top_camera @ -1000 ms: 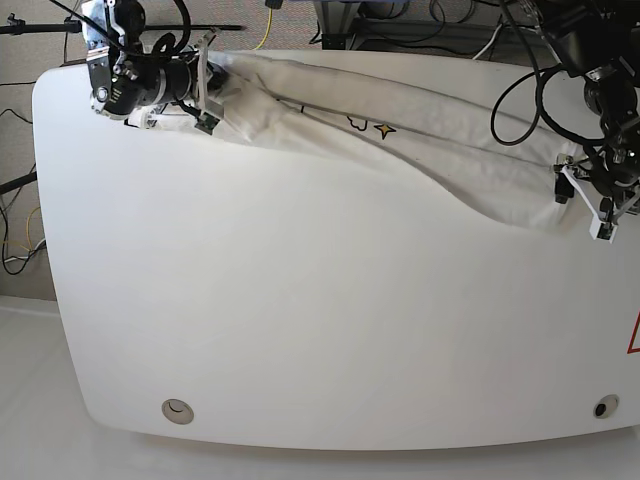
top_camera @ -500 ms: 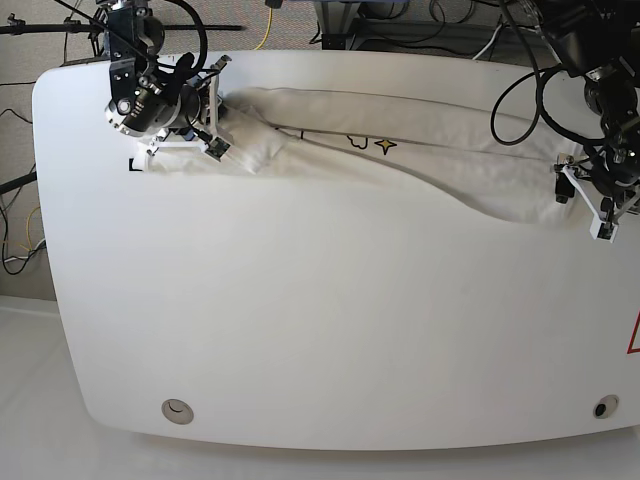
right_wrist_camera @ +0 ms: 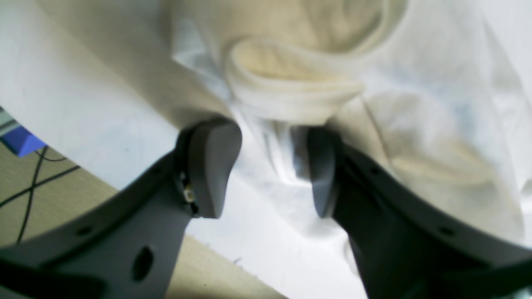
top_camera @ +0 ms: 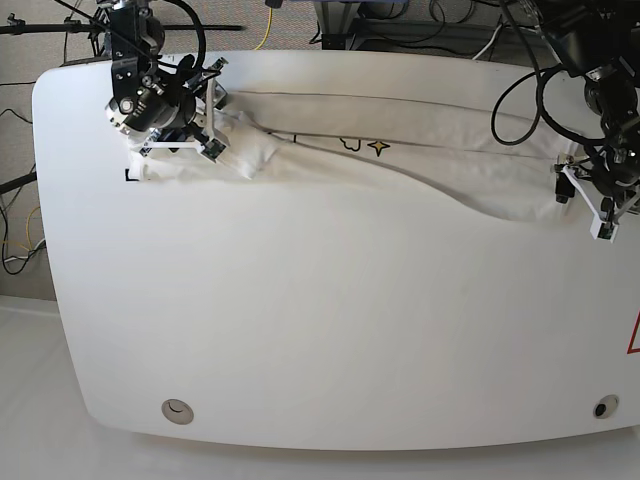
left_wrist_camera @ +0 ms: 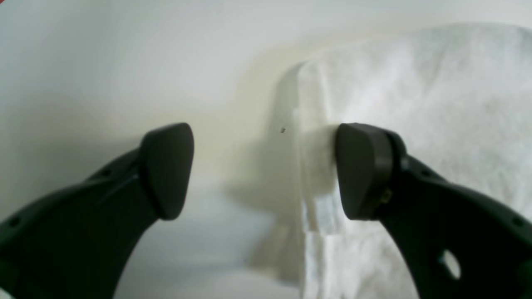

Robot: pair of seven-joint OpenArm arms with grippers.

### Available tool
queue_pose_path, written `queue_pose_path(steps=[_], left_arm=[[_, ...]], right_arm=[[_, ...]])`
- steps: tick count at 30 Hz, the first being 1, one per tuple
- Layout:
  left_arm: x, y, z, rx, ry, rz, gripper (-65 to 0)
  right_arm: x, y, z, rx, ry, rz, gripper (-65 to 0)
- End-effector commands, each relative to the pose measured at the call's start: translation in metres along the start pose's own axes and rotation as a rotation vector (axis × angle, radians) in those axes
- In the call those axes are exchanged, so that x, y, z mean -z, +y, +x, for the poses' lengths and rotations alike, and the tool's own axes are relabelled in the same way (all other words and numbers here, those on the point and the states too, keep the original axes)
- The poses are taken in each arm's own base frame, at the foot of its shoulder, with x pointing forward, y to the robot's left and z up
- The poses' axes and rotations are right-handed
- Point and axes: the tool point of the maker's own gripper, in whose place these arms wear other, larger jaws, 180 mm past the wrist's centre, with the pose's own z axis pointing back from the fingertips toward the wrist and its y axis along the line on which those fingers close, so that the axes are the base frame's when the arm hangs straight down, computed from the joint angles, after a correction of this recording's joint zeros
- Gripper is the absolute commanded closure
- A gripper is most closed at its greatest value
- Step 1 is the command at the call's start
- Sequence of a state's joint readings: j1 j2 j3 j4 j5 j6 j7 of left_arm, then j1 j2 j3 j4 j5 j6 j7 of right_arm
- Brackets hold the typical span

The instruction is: Fold the T-shirt properly

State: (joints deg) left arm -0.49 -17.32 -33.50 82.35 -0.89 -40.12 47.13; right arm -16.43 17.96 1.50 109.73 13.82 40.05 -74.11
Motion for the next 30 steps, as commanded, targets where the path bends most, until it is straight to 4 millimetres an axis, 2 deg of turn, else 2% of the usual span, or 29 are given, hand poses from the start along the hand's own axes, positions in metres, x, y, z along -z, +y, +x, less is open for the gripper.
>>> queue_pose_path(steps=[1,4,7,12,18,28,30], left_arm=[[-0.008,0.013,0.016,0.012,-0.044,0.032,-48.5],[-0.009,0.015,0.019,0.015,-0.048,0.037,-48.5],[-0.018,0.025,0.029,0.042,-0.073,0.068,-48.5],[-0.032,0.031,0.047,0.078,-0.120,0.106,-48.5],[-0.048,0.033,0.066,0.116,-0.171,0.144,-48.5],[-0.065,0.033,0.071,0.155,-0.132,0.191,-48.5],[-0.063,0.026,0.067,0.143,-0.115,0.178,-48.5]], right_arm=[[-0.008,-0.008,0.004,-0.015,-0.011,-0.032,-30.9],[-0.010,-0.010,0.007,-0.017,-0.019,-0.039,-30.9],[-0.011,-0.011,0.008,-0.016,-0.023,-0.045,-31.0],[-0.025,-0.024,0.012,0.004,-0.058,-0.093,-31.5],[-0.037,-0.032,0.017,0.083,-0.149,-0.061,-31.1],[-0.060,-0.052,0.011,0.159,-0.240,-0.036,-31.0],[-0.064,-0.057,0.008,0.164,-0.239,-0.047,-31.0]])
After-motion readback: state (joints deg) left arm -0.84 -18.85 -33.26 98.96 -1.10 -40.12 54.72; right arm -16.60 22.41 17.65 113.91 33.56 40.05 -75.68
